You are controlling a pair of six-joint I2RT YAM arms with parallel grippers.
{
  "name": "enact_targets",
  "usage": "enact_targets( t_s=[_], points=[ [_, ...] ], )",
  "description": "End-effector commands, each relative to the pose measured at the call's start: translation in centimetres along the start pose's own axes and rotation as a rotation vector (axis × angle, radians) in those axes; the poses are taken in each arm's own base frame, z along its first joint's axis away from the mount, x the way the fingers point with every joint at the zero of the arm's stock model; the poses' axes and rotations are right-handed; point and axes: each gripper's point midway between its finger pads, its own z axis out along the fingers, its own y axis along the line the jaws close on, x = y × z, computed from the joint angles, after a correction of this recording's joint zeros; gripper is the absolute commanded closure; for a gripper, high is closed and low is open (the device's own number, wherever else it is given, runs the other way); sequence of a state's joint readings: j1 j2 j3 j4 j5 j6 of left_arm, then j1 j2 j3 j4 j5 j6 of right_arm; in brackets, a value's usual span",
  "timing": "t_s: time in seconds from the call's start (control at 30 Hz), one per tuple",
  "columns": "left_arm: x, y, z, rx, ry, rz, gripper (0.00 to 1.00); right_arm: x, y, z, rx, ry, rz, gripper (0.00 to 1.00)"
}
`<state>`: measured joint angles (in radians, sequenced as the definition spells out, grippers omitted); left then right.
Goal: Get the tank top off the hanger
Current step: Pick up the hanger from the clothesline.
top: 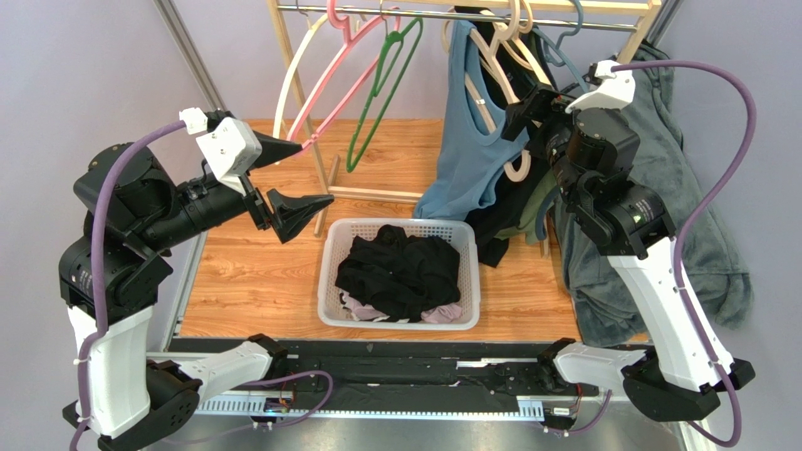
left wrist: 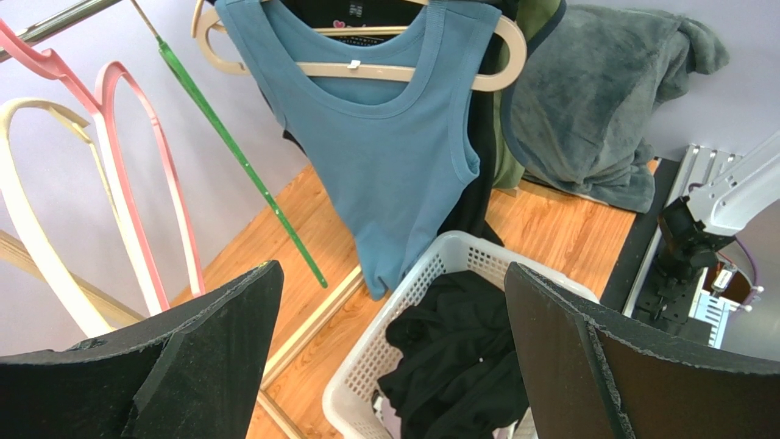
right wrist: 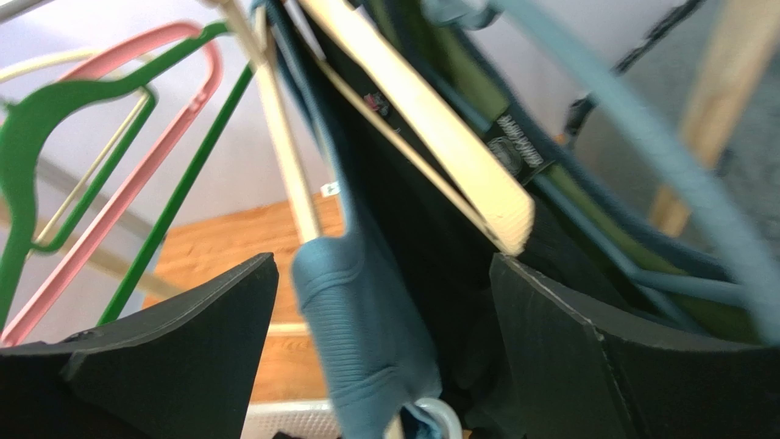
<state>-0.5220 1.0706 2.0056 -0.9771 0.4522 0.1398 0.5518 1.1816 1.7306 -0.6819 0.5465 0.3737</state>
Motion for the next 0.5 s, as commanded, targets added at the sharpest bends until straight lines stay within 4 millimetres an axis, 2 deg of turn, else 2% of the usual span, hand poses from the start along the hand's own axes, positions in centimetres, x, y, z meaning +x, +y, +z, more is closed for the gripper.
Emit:
enact_targets(
  t_s=[0.0, 0.1, 0.2, 0.27, 0.37, 0.4, 0.47],
  points=[
    [-0.8, -0.4, -0.6, 0.009, -0.026, 0.01, 0.01, 0.8, 3.6, 0.0, -0.204, 0.033, -0.011, 0.08],
    [-0.7, -0.4, -0.7, 0.009, -0.026, 0.012, 0.01, 0.8, 5.1, -0.4, -0.297, 0.034, -0.024, 0.08],
    [-0.6, -0.4, -0.6, 0.011, -0.022, 0.009, 0.01, 1.2, 5.5, -0.2, -0.312, 0.066, -0.056, 0.11],
    [-0.6, -0.4, -0.5, 0.016, -0.021, 0.007, 0.01, 1.7, 5.0, 0.0, -0.287, 0.089, -0.08, 0.14],
    [-0.6, -0.5, -0.6, 0.017, -0.024, 0.006, 0.01, 1.9, 4.3, 0.2, -0.246, 0.098, -0.108, 0.27],
    [-0.7, -0.5, -0.6, 0.015, -0.026, 0.006, 0.01, 1.8, 4.1, 0.1, -0.24, 0.102, -0.117, 0.35],
    [-0.6, -0.5, -0.6, 0.016, -0.023, 0.003, 0.01, 1.9, 3.7, 0.4, -0.22, 0.108, -0.14, 0.41]
  ],
)
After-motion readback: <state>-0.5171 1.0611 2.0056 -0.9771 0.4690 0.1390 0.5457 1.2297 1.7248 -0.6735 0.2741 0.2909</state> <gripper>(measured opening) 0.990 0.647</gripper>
